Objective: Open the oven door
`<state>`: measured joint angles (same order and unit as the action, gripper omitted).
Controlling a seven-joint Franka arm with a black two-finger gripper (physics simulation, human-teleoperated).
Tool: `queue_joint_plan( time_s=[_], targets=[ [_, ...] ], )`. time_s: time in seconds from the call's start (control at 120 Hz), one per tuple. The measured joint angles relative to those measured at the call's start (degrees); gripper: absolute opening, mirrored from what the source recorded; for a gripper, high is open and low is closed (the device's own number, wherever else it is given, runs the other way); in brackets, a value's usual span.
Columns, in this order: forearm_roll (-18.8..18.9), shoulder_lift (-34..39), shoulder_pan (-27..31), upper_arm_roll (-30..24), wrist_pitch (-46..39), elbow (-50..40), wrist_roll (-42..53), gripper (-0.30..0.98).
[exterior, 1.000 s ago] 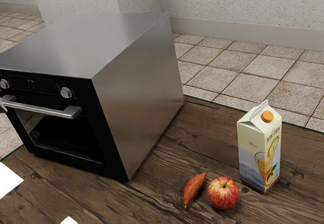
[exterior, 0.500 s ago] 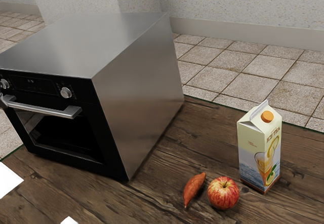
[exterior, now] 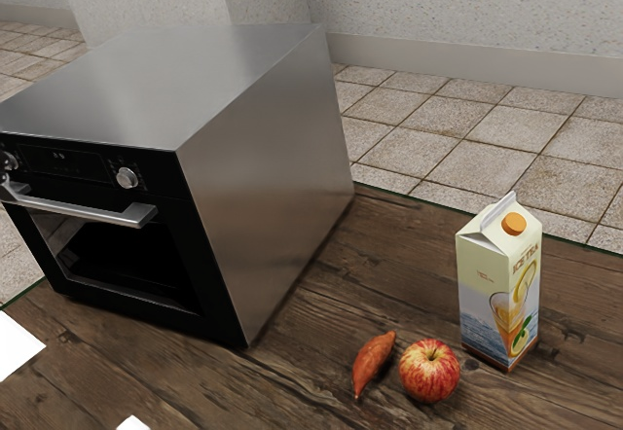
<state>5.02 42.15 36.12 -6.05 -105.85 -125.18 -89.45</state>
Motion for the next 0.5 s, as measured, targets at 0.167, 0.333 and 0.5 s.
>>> queue_joint_plan(
  time_s=[0.167,0.333,0.5],
  targets=[
    [-0.07,-0.63,1.36,0.01,-1.10,0.01,1.41,0.69],
    [-0.16,-1.50,2.38,-0.01,-2.39,0.04,2.82,0.69],
    [-0.33,-1.46,1.46,-0.03,-3.55,-0.16,4.72,0.69]
  ],
)
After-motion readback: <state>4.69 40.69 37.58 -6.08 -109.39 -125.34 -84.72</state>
